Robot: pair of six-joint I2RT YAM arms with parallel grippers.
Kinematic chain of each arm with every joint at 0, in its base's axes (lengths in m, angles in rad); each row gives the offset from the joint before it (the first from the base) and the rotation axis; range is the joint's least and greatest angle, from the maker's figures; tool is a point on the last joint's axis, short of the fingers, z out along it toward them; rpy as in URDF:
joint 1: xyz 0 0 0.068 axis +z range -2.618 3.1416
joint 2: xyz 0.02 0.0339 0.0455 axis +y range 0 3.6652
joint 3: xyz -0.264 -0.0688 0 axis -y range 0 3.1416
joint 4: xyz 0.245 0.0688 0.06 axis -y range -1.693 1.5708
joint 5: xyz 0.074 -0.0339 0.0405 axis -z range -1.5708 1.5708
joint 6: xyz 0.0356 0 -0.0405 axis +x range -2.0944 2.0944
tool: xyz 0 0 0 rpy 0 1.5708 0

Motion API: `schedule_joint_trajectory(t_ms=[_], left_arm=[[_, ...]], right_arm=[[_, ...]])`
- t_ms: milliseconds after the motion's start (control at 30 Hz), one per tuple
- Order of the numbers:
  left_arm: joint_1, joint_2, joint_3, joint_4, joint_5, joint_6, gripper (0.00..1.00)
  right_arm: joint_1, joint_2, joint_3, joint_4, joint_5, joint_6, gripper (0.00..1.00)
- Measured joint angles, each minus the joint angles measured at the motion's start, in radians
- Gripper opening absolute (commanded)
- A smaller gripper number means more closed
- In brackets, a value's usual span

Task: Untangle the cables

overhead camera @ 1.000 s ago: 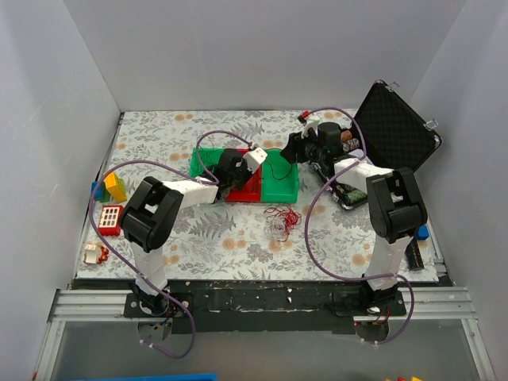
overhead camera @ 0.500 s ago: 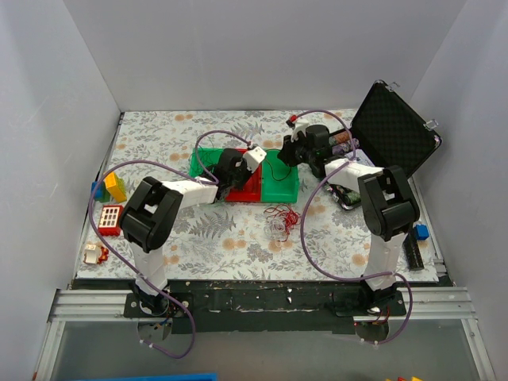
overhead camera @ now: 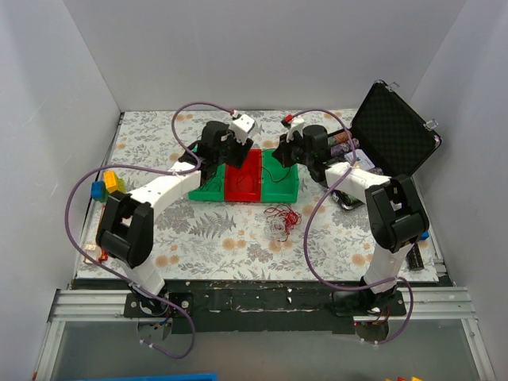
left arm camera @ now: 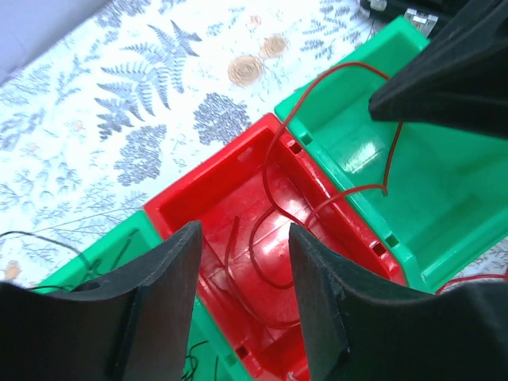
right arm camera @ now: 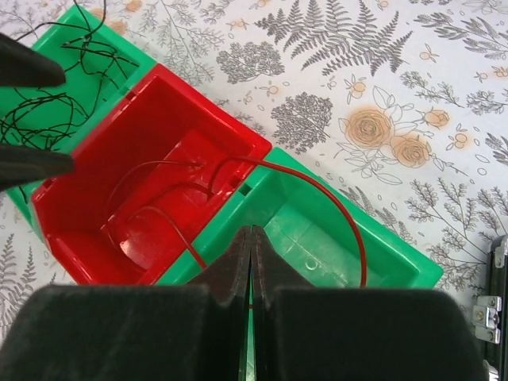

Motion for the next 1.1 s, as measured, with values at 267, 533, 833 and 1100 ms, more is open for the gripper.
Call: schedule_joint_trajectory(t_ms=[267,533,833,1100], left_arm=[[0.069,-0.112,0.026,-0.088,0.052,-0.030,0.49],[0.075,-0.159,-0.003,-0.142,0.204,0.037,0.49],[0.004,-0.015,0.023,-0.193,0.367,0.282,0.49],[-0.016,0.177,0.151,-0.228,0.415,0.479,0.41]], right_arm=[[0.027,-0.007,0.006,-0.061,-0.008,-0.012,0.35],[0.035,-0.130,-0.138,-0.080,0.008,-0.021,0.41],[0.040,-0.237,-0.208,-0.074,0.094,-0.025,0.37],[0.039,-0.293,-0.258,-0.043,0.144,-0.016,0.29]])
